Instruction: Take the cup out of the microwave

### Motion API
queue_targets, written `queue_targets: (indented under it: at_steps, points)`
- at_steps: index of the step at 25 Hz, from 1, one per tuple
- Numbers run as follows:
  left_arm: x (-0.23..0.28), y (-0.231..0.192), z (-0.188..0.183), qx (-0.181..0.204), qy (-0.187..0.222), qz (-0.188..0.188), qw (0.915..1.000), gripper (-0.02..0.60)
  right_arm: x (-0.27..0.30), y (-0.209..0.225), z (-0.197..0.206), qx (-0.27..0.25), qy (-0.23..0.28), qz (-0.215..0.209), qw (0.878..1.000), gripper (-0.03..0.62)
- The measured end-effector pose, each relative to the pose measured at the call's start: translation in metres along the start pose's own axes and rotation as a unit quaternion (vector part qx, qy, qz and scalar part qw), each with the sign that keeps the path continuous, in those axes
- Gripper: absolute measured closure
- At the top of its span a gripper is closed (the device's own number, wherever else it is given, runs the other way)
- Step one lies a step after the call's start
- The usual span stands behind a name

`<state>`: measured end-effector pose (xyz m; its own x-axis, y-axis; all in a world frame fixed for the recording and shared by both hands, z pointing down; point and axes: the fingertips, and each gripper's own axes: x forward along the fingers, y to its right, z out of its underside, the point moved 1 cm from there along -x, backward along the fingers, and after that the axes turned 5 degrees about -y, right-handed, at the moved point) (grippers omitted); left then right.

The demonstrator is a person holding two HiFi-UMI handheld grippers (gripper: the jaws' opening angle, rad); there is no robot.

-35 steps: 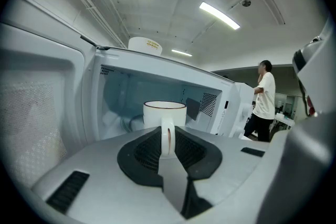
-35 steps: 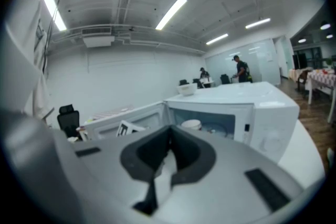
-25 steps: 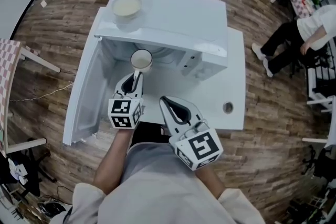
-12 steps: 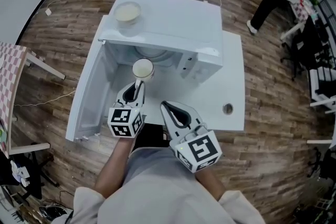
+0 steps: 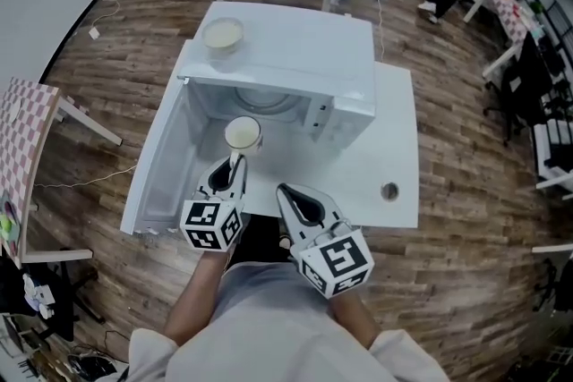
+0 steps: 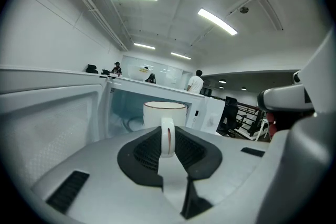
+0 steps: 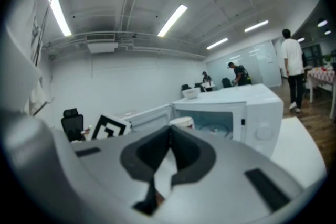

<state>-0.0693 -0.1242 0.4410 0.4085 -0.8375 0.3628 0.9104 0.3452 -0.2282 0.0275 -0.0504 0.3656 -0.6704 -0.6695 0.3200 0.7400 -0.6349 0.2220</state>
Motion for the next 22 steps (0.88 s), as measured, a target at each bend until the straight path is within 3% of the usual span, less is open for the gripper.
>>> queue_targets:
  at_steps: [8, 13, 22]
  points:
    - [-0.026, 0.019, -0.020, 0.016, 0.010, -0.002, 0.9998, 0.514, -0.003, -0.008, 0.003, -0.003, 0.000, -0.004, 1.000, 0.571]
    - [-0.037, 0.033, -0.028, -0.009, 0.015, 0.024, 0.9996, 0.514, -0.001, 0.003, -0.001, -0.008, -0.003, 0.026, 1.000, 0.572]
    - [-0.058, 0.044, -0.050, -0.013, 0.031, 0.039, 0.9987, 0.514, 0.000, 0.014, -0.015, -0.031, 0.007, 0.057, 0.998, 0.572]
